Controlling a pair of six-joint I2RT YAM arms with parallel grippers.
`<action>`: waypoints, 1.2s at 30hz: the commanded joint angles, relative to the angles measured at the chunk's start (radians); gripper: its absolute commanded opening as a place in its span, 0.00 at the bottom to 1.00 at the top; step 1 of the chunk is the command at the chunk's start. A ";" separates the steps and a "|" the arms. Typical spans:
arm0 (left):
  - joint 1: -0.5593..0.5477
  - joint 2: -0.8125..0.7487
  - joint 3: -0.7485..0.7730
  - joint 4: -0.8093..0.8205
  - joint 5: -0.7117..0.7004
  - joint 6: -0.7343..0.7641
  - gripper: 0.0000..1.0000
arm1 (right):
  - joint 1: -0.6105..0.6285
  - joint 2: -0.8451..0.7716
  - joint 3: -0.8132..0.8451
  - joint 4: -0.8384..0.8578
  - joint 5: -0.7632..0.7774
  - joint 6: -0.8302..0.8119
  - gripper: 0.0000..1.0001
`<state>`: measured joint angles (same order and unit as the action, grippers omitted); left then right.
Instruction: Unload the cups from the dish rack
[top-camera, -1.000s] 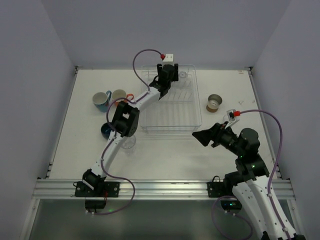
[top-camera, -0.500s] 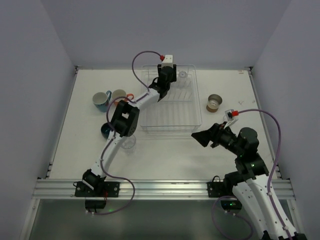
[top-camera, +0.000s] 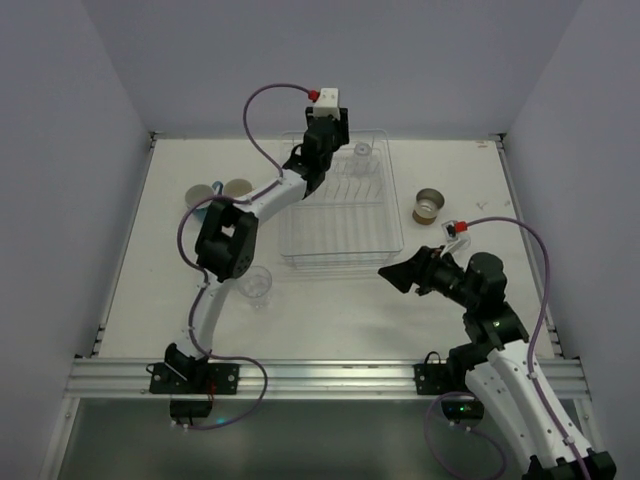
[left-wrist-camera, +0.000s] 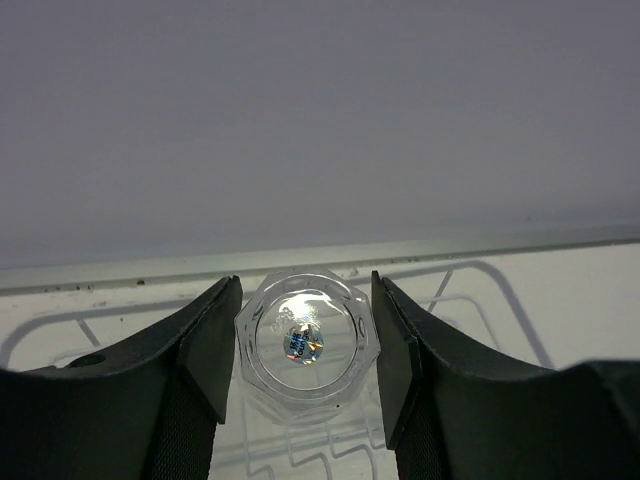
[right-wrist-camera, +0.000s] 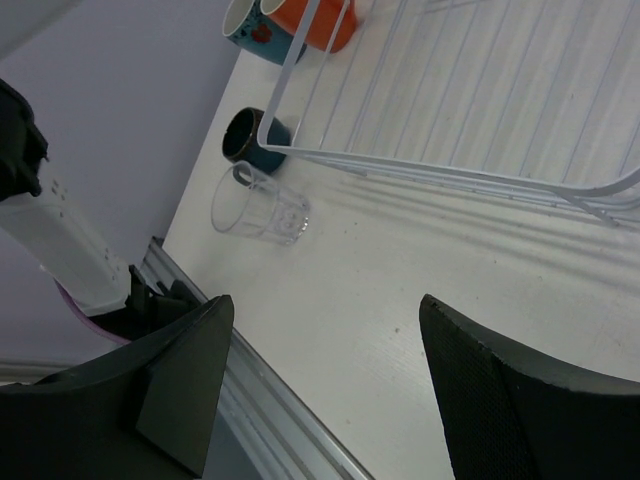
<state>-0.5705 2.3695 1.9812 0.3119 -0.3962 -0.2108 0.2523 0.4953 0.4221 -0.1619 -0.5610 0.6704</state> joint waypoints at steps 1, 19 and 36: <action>-0.002 -0.093 -0.021 0.119 -0.001 0.042 0.23 | 0.011 0.014 0.007 0.074 0.032 0.012 0.77; -0.002 -0.608 -0.531 0.236 0.261 -0.369 0.17 | 0.030 0.330 0.196 0.495 0.084 0.257 0.77; -0.002 -1.015 -1.136 0.578 0.709 -0.929 0.15 | 0.051 0.465 0.300 0.801 -0.020 0.392 0.67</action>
<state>-0.5701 1.3945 0.8680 0.7506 0.2207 -1.0431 0.2890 0.9455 0.6964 0.5144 -0.5419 1.0000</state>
